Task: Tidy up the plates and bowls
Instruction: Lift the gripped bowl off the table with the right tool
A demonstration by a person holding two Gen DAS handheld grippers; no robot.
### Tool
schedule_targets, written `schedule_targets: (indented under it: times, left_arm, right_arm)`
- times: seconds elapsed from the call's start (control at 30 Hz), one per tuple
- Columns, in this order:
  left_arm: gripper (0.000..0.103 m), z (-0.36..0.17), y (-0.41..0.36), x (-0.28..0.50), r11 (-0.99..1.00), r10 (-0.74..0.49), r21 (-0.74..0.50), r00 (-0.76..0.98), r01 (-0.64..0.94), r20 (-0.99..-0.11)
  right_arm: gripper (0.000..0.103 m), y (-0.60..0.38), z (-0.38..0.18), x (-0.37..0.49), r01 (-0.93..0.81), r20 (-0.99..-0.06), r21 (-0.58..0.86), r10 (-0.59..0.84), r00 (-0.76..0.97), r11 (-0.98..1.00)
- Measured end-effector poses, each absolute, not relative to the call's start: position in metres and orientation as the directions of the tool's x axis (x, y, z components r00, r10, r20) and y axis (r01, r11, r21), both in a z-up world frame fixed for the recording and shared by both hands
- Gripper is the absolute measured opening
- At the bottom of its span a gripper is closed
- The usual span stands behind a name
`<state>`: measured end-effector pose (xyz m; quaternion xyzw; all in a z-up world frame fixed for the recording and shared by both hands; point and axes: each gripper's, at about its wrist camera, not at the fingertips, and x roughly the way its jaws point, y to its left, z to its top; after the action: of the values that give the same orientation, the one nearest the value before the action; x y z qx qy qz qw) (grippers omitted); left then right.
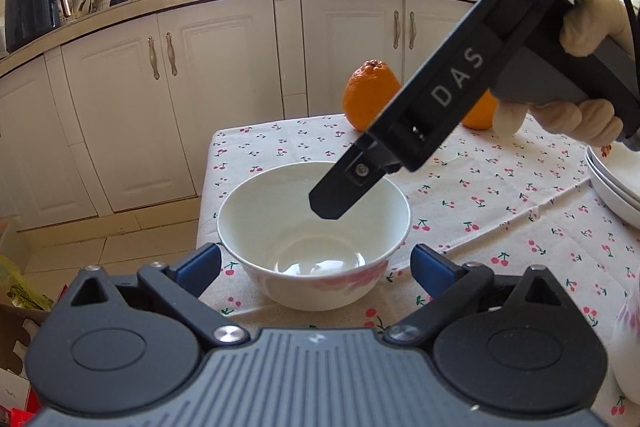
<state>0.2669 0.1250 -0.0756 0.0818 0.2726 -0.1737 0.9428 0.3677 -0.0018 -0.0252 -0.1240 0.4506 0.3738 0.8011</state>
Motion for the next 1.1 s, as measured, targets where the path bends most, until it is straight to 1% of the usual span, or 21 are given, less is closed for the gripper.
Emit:
schedule_targets:
  times: [0.07, 0.37, 0.43, 0.6, 0.7, 1.1]
  left_arm:
    - [0.099, -0.077, 0.125, 0.269, 0.926, -0.288, 0.051, 0.786, 0.375, -0.547]
    - [0.098, -0.078, 0.128, 0.274, 0.928, -0.294, 0.036, 0.787, 0.371, -0.542]
    - [0.094, -0.078, 0.129, 0.275, 0.929, -0.294, 0.030, 0.786, 0.368, -0.543]
    - [0.094, -0.078, 0.128, 0.275, 0.929, -0.298, 0.027, 0.786, 0.370, -0.542]
    - [0.093, -0.078, 0.128, 0.276, 0.929, -0.299, 0.025, 0.785, 0.370, -0.542]
    - [0.093, -0.075, 0.126, 0.273, 0.929, -0.293, 0.029, 0.781, 0.369, -0.551]
  right_arm:
    - [0.085, 0.000, -0.029, 0.371, -0.708, -0.817, 0.145, 0.487, 0.309, 0.691]
    - [0.073, 0.005, -0.040, 0.379, -0.706, -0.826, 0.183, 0.496, 0.267, 0.684]
    - [0.070, 0.005, -0.041, 0.379, -0.706, -0.827, 0.192, 0.500, 0.259, 0.682]
    - [0.066, 0.006, -0.043, 0.380, -0.702, -0.826, 0.207, 0.506, 0.248, 0.682]
    - [0.065, 0.006, -0.044, 0.380, -0.703, -0.824, 0.216, 0.513, 0.241, 0.677]
    - [0.065, 0.004, -0.039, 0.376, -0.703, -0.814, 0.228, 0.528, 0.242, 0.674]
